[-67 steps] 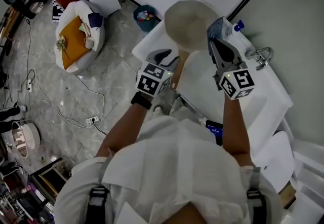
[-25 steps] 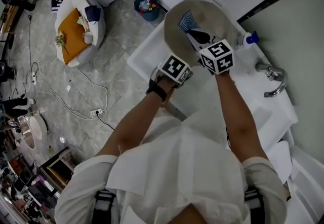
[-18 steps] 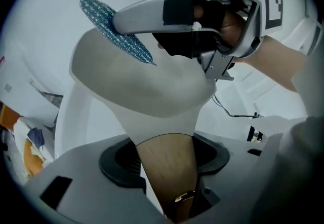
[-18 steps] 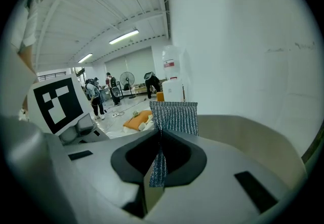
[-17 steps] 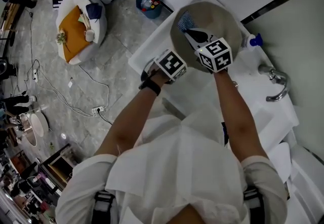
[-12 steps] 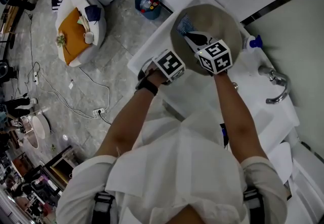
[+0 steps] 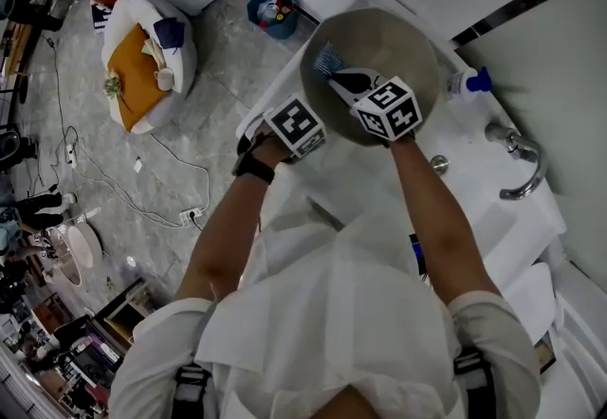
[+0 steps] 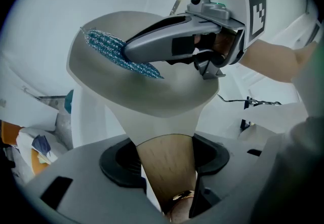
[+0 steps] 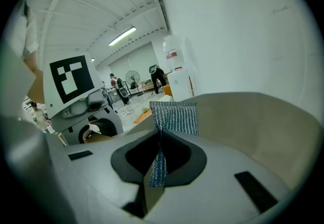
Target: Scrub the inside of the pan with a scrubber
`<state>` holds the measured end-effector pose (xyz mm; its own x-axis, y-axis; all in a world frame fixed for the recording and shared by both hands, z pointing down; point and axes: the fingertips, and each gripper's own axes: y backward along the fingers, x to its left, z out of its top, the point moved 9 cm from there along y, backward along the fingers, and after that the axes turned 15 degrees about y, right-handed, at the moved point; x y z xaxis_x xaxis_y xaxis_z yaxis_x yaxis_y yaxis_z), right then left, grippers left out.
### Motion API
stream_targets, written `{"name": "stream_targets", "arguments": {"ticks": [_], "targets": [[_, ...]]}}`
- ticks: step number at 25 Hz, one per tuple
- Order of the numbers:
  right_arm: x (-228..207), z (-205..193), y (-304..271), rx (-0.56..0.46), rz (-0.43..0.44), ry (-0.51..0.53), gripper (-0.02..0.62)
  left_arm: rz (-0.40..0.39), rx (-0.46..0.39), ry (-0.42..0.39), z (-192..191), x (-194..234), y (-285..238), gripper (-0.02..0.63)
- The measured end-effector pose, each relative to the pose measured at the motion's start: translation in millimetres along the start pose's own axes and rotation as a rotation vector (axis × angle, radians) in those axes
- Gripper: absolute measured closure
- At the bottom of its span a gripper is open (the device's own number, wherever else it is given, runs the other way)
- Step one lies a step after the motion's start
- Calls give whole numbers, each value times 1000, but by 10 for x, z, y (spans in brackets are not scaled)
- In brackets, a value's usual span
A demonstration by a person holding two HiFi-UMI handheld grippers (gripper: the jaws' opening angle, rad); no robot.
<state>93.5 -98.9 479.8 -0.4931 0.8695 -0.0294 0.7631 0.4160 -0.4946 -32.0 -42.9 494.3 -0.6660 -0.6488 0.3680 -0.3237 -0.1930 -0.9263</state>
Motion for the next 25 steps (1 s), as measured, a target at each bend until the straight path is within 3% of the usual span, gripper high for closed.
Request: {"name": "stream_targets", "arguments": {"ticks": [5,9,13,19,25], "targets": [[142,46,-278,24,155,-6,572,-14,-2,-29,-2,54,16,347],[38,31,-441,22,158,-56,572,-25,0,-52,-2,63,1,347],[-212,93,-575,44,56,-38,572,-18,15,-58,7,66,22,347],[-776,137,-561,89,-182,-72,572,19,88,-31,-67,117,66,347],[-1115,35,-336,147,-330,-99,572,-1,80,-32,-72,113,55,347]]}}
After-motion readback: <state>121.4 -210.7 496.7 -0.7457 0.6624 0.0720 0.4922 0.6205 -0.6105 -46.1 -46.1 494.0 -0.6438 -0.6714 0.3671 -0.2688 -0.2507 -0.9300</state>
